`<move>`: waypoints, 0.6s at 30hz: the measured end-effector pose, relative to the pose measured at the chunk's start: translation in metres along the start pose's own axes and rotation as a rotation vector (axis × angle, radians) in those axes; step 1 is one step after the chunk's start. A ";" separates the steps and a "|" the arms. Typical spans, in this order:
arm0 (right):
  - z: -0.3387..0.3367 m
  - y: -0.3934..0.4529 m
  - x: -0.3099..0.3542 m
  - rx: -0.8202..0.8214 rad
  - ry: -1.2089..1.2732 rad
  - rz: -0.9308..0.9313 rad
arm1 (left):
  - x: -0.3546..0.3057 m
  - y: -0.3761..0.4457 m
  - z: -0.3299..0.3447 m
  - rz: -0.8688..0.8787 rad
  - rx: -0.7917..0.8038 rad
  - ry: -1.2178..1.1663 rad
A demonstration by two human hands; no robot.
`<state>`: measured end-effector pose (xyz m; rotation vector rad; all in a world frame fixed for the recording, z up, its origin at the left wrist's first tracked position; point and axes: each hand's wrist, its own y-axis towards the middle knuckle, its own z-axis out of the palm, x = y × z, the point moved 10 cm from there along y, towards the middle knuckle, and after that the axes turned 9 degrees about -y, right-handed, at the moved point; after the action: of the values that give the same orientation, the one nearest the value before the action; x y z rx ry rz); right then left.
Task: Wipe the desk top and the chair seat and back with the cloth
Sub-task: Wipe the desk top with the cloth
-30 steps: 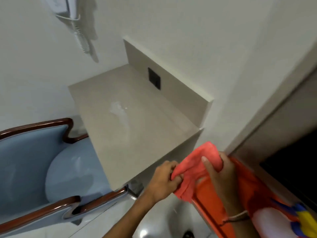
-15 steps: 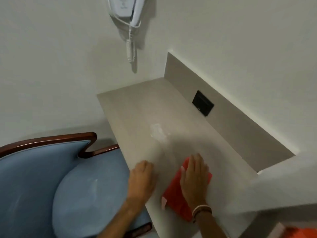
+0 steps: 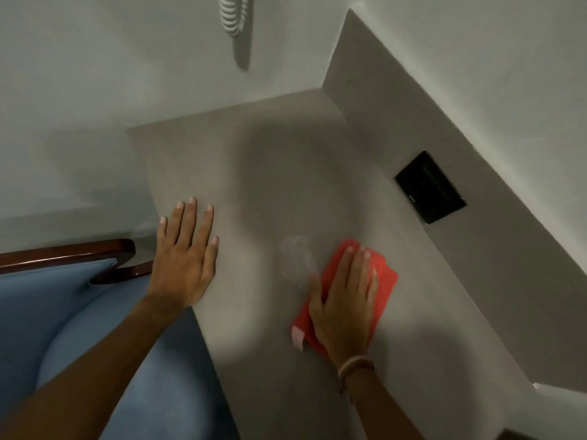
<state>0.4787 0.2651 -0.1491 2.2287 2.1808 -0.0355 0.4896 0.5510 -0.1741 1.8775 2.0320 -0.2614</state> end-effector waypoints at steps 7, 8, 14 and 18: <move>-0.004 0.188 0.144 -0.009 0.040 -0.386 | -0.003 0.006 -0.006 0.008 -0.026 0.022; -0.005 0.200 0.159 -0.010 0.037 -0.416 | -0.003 0.006 -0.006 0.000 -0.020 0.025; 0.005 0.184 0.176 -0.003 -0.022 -0.509 | 0.005 0.007 -0.005 -0.085 0.039 0.076; 0.006 0.104 0.158 -0.025 -0.033 -0.577 | 0.010 0.006 -0.003 -0.152 0.080 0.093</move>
<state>0.5861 0.4208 -0.1602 1.4988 2.6970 -0.0529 0.4945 0.5616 -0.1745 1.8143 2.2625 -0.3050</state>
